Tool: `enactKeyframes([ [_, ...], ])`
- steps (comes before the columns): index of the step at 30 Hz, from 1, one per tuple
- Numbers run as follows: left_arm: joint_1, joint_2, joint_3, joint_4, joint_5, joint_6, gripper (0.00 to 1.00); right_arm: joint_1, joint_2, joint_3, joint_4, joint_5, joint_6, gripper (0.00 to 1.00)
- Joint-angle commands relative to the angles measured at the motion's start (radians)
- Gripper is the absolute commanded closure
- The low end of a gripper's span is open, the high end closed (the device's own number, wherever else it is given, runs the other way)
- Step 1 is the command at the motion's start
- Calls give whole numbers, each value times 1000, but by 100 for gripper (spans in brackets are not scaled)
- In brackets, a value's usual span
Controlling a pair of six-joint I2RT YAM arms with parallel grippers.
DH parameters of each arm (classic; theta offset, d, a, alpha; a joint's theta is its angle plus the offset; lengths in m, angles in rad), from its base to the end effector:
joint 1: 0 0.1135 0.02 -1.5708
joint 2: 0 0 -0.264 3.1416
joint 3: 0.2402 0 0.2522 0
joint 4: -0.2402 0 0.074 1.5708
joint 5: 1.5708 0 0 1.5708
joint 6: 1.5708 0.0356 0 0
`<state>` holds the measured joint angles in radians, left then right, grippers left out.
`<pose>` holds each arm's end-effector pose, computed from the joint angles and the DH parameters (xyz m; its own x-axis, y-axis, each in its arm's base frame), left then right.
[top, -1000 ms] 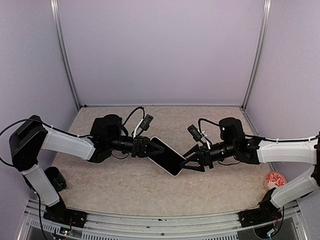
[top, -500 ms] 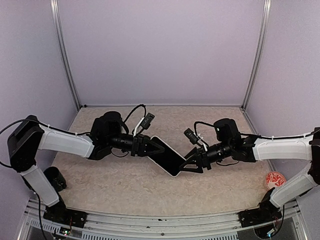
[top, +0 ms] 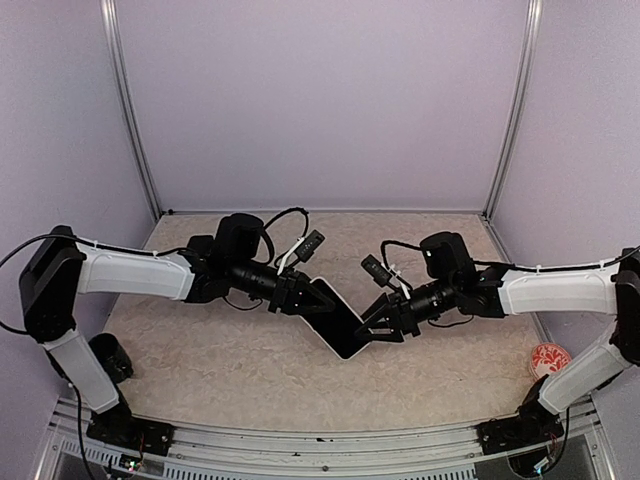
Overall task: Put the phone into the phone case
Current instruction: Press the phone with the phone case at the bottom corners of the phone case, then pass from the left arm to the right
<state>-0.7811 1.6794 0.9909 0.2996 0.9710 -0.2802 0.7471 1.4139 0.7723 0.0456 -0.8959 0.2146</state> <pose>0.2371 -0.2764 0.2310 -0.5187 0.2944 -0.8027 0.8287 -0.0578 -0.5567 0.1943 0.2178 0.2217 -0.5938 -0.3686 -0.7153 -0.7903 0.1001 0.6045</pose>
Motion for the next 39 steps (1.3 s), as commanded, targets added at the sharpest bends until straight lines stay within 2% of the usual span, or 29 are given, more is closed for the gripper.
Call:
enactKeyframes([
  [1, -10, 12, 55, -83, 21, 82, 98, 1, 28, 17, 7, -60, 4, 52],
  [7, -22, 27, 84, -113, 14, 96, 98, 4, 44, 20, 6, -73, 2, 65],
  [13, -32, 29, 96, -107, 26, 92, 98, 8, 54, 22, -4, -53, -12, 67],
  [18, -37, 32, 101, -100, 31, 84, 98, 8, 54, 21, 6, -48, -13, 84],
  [21, -36, 32, 95, -80, 34, 70, 92, 8, 55, 17, 14, -51, -9, 95],
  [23, -37, 32, 84, -54, 36, 56, 86, 9, 54, 13, 19, -50, -10, 100],
  [25, -34, 29, 66, -8, 39, 28, 78, 9, 51, 9, 27, -48, -7, 100],
  [29, -19, 14, 11, 150, 17, -90, 54, 9, 26, -9, 67, -30, 11, 100],
  [32, 4, -8, -59, 349, -23, -228, 37, 9, -2, -22, 100, 1, 25, 100],
  [36, 30, -42, -130, 484, -123, -324, 27, 9, -41, -49, 149, 48, 52, 100],
  [39, 37, -67, -158, 496, -197, -349, 24, 8, -83, -76, 201, 70, 74, 100],
])
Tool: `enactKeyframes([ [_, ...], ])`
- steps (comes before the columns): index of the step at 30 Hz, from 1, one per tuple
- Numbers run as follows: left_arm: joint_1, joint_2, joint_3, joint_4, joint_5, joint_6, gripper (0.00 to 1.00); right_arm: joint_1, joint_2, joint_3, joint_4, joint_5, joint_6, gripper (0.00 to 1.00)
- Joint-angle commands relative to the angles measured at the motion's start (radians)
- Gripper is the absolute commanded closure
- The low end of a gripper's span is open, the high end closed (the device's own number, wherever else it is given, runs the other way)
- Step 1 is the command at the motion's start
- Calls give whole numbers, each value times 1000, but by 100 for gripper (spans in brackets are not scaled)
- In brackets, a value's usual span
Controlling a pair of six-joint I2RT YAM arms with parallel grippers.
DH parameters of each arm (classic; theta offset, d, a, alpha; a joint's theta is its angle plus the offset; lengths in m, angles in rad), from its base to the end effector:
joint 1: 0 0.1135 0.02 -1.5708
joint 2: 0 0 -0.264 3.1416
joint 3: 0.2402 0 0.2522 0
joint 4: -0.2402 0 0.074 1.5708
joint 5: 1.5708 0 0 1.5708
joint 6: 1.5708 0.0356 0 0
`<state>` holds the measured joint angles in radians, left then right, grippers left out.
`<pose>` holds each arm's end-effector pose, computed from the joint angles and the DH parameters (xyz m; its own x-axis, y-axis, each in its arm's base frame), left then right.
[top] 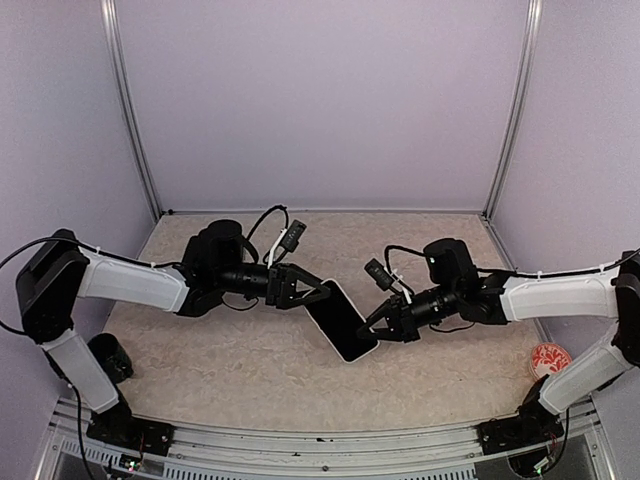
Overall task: Put the phone into the phone case
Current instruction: Pass from the left arm to the right, then pass from the right arm to the left
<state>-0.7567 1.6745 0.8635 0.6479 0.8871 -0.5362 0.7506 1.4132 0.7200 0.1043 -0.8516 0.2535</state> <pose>0.2390 -0.2636 0.2241 -0.6072 0.1295 -0.7839 0.7906 0.0003 -0.6123 0.1911 0.2149 0.2097 -0.6206 -0.3529 -0.7002 -0.7760 0.1483 0.6131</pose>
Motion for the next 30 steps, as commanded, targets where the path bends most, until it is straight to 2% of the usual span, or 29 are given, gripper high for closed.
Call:
enactKeyframes([
  [1, 13, -67, -37, 154, -130, -102, 23, 5, -97, -34, 167, 40, 43, 100],
  [7, -4, -54, -75, 217, -193, -168, 22, 5, -173, -79, 252, 133, 85, 100],
  [14, -54, 1, -64, 295, -204, -210, 23, 5, -173, -113, 360, 203, 170, 100],
  [24, -87, 77, -50, 409, -188, -275, 33, 4, -155, -177, 566, 252, 305, 100],
  [30, -87, 95, -47, 436, -197, -283, 44, 5, -104, -179, 608, 219, 342, 100],
])
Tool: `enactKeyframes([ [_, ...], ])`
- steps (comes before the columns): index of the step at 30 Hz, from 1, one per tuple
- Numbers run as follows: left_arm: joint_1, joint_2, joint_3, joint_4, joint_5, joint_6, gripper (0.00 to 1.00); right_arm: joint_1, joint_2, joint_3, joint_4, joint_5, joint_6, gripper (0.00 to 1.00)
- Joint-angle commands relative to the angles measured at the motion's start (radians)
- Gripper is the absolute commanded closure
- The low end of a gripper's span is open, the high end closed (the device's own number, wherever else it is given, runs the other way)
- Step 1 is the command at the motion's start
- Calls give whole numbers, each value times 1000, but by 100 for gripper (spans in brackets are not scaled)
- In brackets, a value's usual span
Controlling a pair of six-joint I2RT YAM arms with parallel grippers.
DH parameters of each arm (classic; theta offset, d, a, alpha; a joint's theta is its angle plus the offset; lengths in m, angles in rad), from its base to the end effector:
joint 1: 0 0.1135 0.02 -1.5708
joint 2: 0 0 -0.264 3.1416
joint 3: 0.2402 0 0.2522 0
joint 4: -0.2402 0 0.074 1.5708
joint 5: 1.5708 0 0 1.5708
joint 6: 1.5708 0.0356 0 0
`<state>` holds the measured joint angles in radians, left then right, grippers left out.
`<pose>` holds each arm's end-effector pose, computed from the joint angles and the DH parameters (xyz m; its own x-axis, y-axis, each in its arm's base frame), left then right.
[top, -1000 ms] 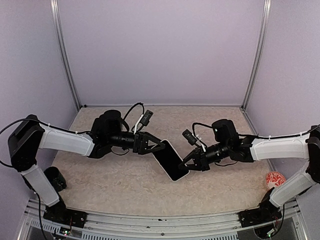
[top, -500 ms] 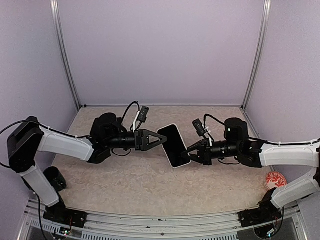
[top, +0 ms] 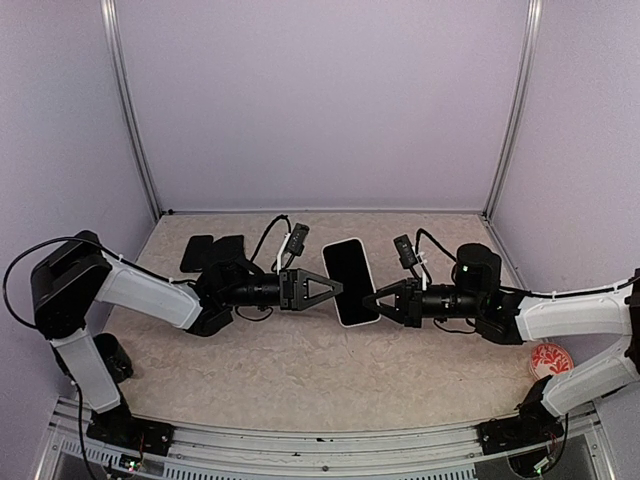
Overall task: Put the phone into the phone case
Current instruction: Pass from the right arm to the left
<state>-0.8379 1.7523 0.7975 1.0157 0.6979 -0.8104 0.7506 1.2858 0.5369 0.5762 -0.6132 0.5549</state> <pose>0.2233 -0.2823 0.2141 -0.6955 -0.0572 -0.7163 0.7177 -0.0081 -0.6963 0.1817 0.1975 0.2263 -0.6191 0.0117 -0.7852 -0.7603 0.2414 0.6031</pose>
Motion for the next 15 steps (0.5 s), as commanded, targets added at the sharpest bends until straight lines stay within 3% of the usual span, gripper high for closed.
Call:
enactKeyframes([
  [1, -6, 19, 20, 71, -10, -9, 46, 5, 34, 2, 144, -23, 46, 100],
  [8, -6, 38, 29, 93, -8, -23, 74, 5, 58, -2, 171, -22, 65, 100],
  [15, -2, 44, 26, 96, -24, -30, 87, 5, 74, -3, 177, -17, 72, 100],
])
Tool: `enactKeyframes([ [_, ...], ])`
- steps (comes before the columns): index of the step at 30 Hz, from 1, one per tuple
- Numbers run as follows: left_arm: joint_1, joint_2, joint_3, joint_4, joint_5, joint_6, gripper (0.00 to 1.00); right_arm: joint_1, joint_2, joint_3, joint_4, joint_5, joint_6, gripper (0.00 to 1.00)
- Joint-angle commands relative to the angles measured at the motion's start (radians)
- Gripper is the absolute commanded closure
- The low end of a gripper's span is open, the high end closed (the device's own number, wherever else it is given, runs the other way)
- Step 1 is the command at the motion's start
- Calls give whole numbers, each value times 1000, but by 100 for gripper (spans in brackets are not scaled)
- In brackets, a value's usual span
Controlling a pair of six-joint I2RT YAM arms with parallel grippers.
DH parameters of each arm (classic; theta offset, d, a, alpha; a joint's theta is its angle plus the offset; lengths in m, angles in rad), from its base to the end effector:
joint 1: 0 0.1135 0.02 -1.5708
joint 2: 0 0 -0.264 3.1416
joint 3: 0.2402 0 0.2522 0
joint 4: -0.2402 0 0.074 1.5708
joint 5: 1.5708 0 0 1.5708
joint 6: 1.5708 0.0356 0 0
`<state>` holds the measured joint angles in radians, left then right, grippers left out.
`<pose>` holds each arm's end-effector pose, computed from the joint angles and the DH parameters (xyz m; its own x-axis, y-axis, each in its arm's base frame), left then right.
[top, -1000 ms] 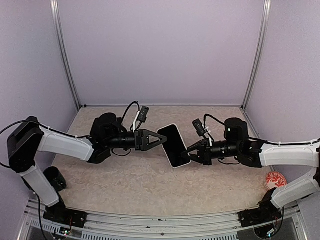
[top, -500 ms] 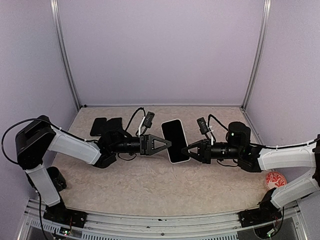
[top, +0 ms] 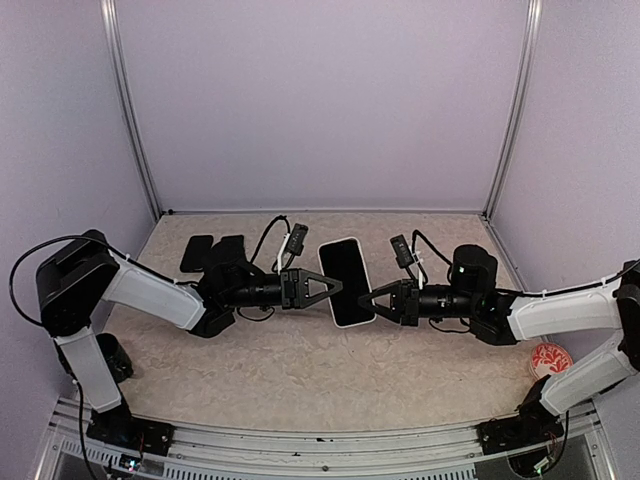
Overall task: Put the phone into the phone case
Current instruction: Pass from the right arm to the left
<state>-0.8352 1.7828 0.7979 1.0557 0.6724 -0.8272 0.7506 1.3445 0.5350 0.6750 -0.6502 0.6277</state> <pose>0.2269 -0.2837 0.2079 -0.7017 -0.0828 -0.7077 0.7098 0.0049 -0.7044 0.1861 0.2031 0.2211 -0.6558 0.0275 -0.7544 -0.7369 0.1937 0.6477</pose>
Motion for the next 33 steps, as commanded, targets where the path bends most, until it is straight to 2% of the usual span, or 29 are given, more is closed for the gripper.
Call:
enactKeyframes([
  [1, -5, 15, 25, 58, 1, -15, 88, 5, 18, -2, 80, 20, 0, 100],
  [9, 12, 15, 28, 47, 6, -29, 97, 5, 36, 2, 73, 18, 0, 100],
  [10, 15, 14, 31, 40, 9, -28, 98, 6, 37, 4, 68, 18, -3, 97],
  [16, 44, -21, 43, -55, 23, 0, 98, 6, 27, 21, 7, 34, -35, 62],
  [27, 137, -90, 103, -330, 64, 108, 98, 5, -33, 51, -161, 95, -134, 22],
  [33, 202, -98, 186, -515, 102, 185, 97, 5, -55, 79, -284, 129, -209, 2],
])
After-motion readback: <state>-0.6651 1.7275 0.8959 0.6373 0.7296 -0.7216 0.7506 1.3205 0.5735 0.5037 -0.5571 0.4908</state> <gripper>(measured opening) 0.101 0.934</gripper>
